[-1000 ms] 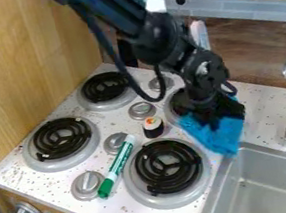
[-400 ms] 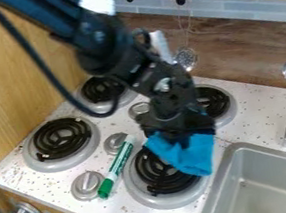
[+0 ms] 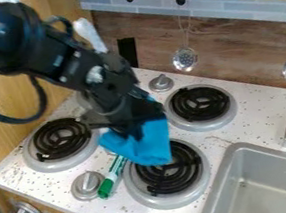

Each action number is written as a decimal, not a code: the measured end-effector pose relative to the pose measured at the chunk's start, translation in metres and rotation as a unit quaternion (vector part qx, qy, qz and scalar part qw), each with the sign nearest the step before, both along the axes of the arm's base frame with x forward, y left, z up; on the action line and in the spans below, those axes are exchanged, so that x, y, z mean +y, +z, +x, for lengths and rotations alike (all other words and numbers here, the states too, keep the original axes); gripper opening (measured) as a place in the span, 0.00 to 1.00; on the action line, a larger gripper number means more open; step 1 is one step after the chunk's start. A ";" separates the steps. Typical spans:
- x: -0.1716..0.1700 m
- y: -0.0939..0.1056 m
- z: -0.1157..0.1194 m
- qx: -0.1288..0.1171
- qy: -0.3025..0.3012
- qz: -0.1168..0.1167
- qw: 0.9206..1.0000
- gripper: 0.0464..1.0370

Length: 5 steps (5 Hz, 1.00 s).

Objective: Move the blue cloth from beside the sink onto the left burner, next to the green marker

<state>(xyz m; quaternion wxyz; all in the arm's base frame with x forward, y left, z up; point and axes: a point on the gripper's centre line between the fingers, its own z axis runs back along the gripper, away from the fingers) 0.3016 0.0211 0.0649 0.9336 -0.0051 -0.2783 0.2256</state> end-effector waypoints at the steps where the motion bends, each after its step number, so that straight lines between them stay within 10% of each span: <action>1: 0.029 0.005 -0.004 -0.012 0.046 -0.005 0.999 0.04; 5: 0.092 -0.014 0.015 0.041 0.119 0.031 0.992 0.04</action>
